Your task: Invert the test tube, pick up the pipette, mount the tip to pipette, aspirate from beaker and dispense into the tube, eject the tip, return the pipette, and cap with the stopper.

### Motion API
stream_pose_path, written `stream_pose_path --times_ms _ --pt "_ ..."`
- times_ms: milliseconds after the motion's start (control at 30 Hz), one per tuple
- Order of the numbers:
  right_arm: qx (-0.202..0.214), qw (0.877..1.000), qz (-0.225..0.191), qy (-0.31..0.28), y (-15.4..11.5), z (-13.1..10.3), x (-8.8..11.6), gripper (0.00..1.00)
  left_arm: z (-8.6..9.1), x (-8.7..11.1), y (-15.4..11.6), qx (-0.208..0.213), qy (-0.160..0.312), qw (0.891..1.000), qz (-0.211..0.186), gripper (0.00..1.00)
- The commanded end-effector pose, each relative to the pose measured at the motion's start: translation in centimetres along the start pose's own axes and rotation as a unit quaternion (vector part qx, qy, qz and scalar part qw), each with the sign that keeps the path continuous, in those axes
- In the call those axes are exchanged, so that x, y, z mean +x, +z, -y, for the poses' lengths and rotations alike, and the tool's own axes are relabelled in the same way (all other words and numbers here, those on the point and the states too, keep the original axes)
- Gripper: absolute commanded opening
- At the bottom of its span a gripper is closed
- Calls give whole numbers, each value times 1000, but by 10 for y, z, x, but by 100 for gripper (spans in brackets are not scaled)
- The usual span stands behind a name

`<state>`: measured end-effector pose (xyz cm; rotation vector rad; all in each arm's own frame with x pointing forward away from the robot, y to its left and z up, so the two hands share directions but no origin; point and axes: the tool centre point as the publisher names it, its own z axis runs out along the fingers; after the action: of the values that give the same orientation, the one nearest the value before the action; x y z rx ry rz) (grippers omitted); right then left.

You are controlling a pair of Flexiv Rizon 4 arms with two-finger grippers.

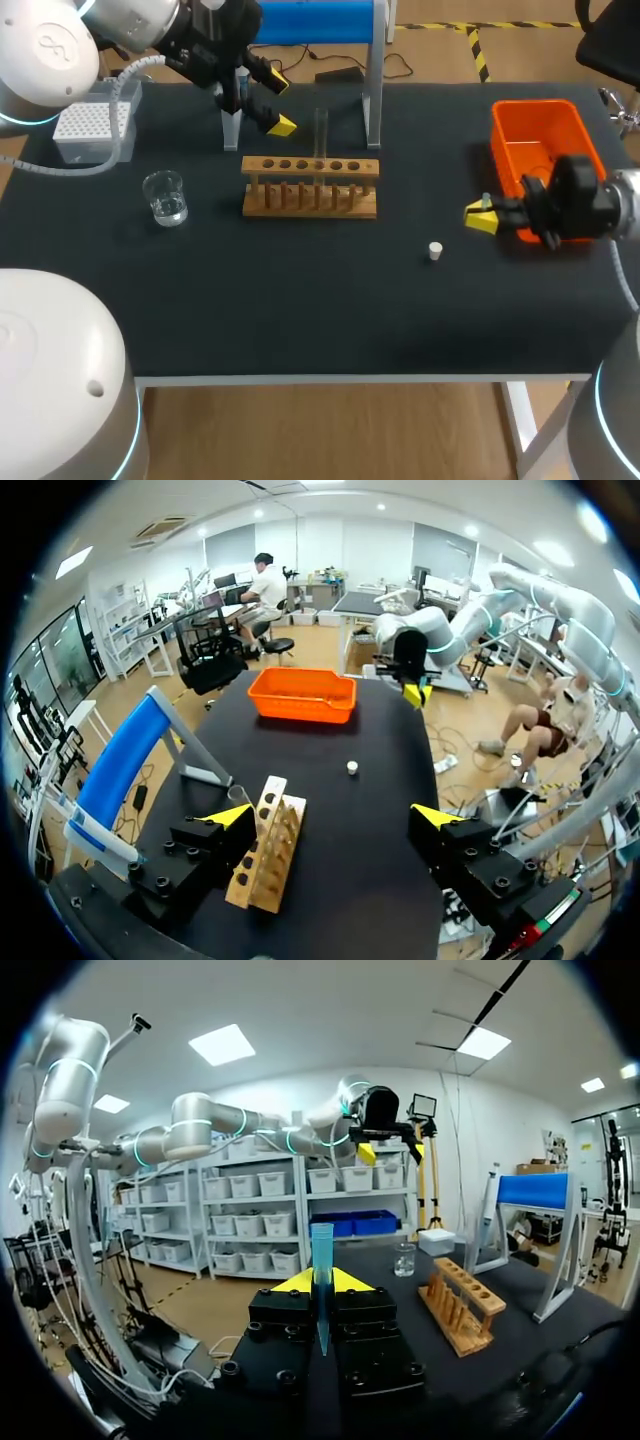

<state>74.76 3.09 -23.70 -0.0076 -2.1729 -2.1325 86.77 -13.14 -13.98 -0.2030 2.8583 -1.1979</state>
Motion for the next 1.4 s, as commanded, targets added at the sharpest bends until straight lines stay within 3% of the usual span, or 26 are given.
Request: stream_pose_path --times_ms 33,1067,1400 --pt "-2 1000 -8 -1 -3 4 -4 0 0 1 -1 -1 -1 1000 0 100" --pt "-2 1000 -13 -6 -3 5 -10 0 0 1 -1 -1 -1 1000 0 100" --pt "-2 1000 -13 -6 -3 5 -10 0 -45 -70 -36 -17 -75 995 70 100"
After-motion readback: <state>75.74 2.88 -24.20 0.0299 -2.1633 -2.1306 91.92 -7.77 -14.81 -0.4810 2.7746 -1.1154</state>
